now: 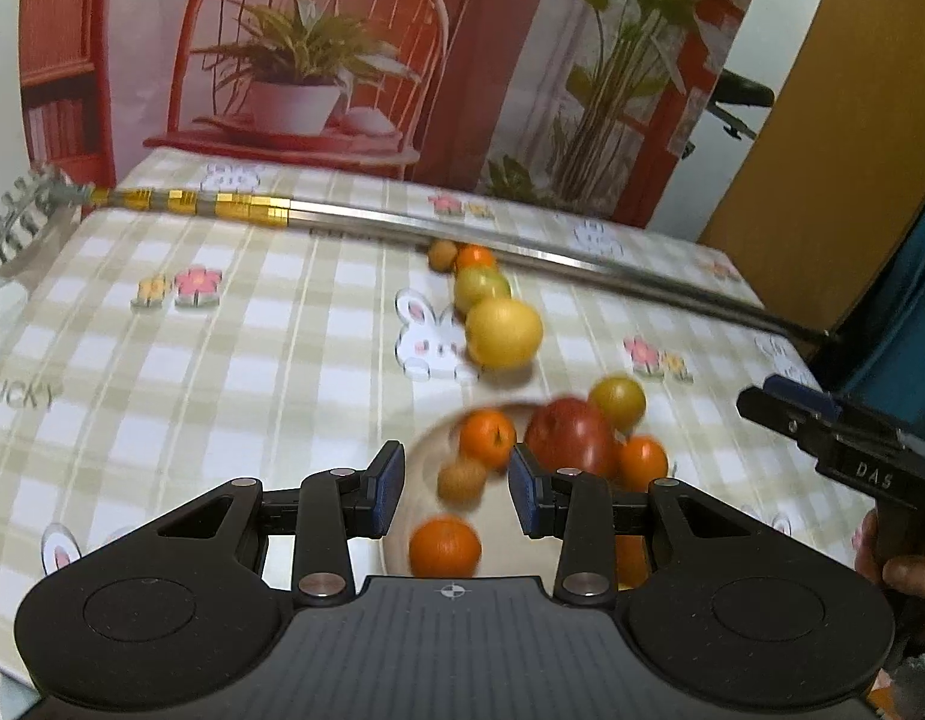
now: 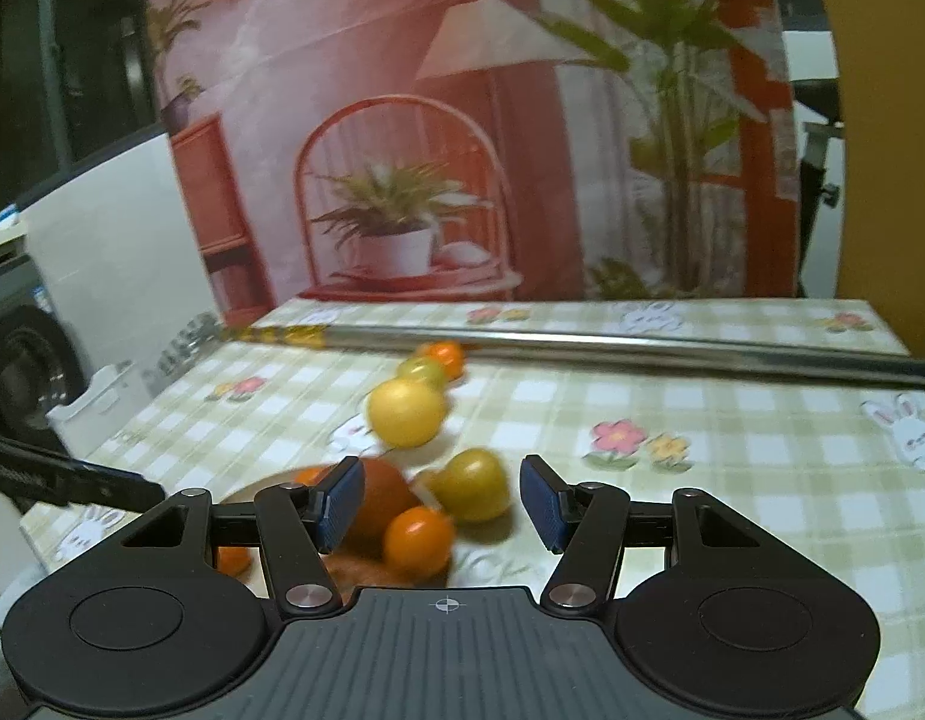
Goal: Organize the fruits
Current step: 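Open both grippers and withdraw them from the plate, then grasp a small brown fruit with the left gripper while the right moves toward yellow fruits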
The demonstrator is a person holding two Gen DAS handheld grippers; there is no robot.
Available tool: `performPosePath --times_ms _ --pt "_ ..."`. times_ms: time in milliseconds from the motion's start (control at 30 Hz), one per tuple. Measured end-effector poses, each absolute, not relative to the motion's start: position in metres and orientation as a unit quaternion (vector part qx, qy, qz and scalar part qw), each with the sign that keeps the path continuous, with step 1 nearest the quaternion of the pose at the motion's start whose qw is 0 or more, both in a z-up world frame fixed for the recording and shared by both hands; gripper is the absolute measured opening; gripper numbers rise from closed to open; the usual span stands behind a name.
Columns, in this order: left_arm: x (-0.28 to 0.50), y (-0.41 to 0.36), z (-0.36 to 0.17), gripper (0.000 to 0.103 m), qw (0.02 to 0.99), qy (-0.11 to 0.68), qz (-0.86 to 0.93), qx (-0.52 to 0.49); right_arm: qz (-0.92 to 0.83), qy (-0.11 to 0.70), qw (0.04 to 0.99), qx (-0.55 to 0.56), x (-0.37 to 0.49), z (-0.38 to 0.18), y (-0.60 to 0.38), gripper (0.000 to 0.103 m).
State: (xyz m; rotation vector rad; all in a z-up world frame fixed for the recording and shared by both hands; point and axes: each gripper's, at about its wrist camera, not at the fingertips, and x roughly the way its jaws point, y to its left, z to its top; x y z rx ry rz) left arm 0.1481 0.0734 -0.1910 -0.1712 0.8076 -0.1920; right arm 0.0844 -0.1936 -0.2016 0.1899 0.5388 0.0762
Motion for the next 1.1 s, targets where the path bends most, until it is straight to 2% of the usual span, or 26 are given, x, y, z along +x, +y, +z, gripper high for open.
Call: performPosePath --times_ms 300,467,700,1000,1100 --pt "0.215 0.077 -0.173 0.040 0.908 0.398 -0.092 -0.087 0.018 0.254 0.962 0.102 0.112 -0.197 -0.224 0.054" --pt "0.272 0.074 -0.178 0.040 0.900 0.408 -0.086 -0.124 0.011 0.256 0.961 0.106 0.129 -0.202 -0.234 0.054" --pt "0.353 0.072 -0.217 0.039 0.868 0.438 -0.055 -0.228 0.004 0.269 0.956 0.119 0.149 -0.216 -0.245 0.054" --pt "0.404 0.063 -0.256 0.038 0.850 0.462 -0.030 -0.252 -0.012 0.287 0.949 0.132 0.160 -0.233 -0.261 0.054" --pt "0.413 0.061 -0.264 0.034 0.846 0.468 -0.027 -0.254 -0.015 0.292 0.946 0.137 0.161 -0.239 -0.265 0.054"
